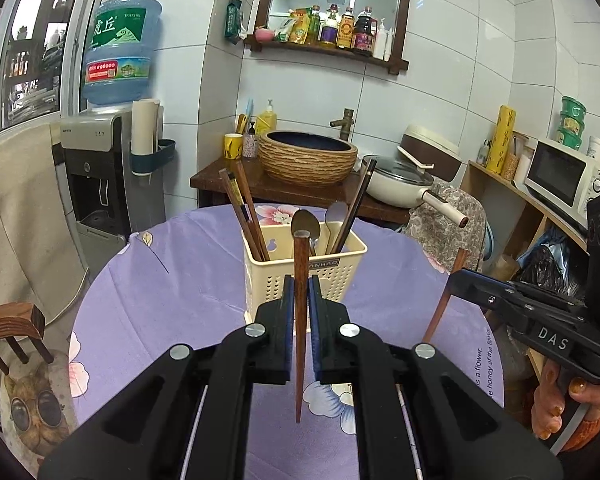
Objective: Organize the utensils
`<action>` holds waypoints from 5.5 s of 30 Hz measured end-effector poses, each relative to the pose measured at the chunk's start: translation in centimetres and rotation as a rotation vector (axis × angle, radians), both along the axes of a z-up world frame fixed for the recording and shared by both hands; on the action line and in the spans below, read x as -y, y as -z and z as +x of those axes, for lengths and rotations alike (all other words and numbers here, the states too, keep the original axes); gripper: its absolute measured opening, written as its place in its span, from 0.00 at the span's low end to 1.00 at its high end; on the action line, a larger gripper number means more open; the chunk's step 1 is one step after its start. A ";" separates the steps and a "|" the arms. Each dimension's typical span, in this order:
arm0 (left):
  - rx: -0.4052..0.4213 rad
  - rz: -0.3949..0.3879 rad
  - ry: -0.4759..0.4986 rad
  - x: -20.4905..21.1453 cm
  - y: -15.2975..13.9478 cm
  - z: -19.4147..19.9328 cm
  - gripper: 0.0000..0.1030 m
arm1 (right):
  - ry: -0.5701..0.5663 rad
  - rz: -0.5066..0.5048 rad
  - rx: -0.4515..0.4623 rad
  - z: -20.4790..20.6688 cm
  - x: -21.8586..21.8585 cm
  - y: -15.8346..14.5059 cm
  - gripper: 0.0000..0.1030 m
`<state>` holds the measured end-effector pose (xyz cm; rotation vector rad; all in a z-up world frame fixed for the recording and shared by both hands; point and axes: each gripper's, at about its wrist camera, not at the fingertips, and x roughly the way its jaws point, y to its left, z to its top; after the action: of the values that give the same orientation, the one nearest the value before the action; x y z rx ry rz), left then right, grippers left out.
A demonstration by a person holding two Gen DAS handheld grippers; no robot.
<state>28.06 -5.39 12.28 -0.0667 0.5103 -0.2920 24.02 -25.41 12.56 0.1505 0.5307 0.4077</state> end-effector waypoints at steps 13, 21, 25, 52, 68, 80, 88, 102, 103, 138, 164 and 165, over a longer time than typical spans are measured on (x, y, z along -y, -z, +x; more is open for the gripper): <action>0.093 -0.001 0.019 0.3 -7.3 1.0 0.07 | -0.033 0.005 0.053 3.8 -0.9 -8.2 0.07; 0.167 -0.041 0.004 0.3 -15.1 3.8 0.07 | 0.004 0.005 0.148 7.3 -1.5 -16.0 0.07; 0.165 -0.063 -0.022 0.3 -16.8 6.6 0.07 | 0.049 -0.042 0.187 9.4 -2.4 -17.0 0.07; -0.047 -0.012 -0.112 1.5 -1.0 14.1 0.13 | 0.158 -0.112 0.068 13.1 -3.0 -2.4 0.50; 0.289 0.047 -0.231 -2.6 3.7 -14.9 0.95 | 0.410 -0.216 0.349 -17.1 -2.7 1.5 0.94; 0.300 0.058 -0.336 -3.3 6.7 -26.8 0.95 | 0.528 -0.268 0.359 -27.7 -2.3 5.7 0.94; 0.317 0.072 -0.288 -2.2 6.3 -28.5 0.95 | 0.525 -0.262 0.381 -29.3 -2.0 5.4 0.94; 0.320 0.048 -0.318 -2.4 5.8 -28.8 0.95 | 0.495 -0.260 0.385 -29.7 -2.6 5.4 0.94; 0.319 0.044 -0.323 -2.5 5.8 -28.8 0.95 | 0.494 -0.259 0.385 -29.8 -2.6 5.4 0.94; 0.315 0.038 -0.306 -2.7 5.7 -29.2 0.95 | 0.456 -0.231 0.386 -30.3 -2.9 5.3 0.94; 0.304 0.059 -0.297 -2.0 6.2 -29.3 0.95 | 0.451 -0.233 0.368 -30.1 -3.2 6.0 0.94; 0.305 0.060 -0.298 -2.0 6.2 -29.3 0.95 | 0.451 -0.233 0.367 -30.1 -3.2 6.0 0.94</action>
<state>-1.26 -3.37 6.03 -0.0383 0.2012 0.0067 -6.11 -22.21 6.55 -0.0327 0.1681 -0.0710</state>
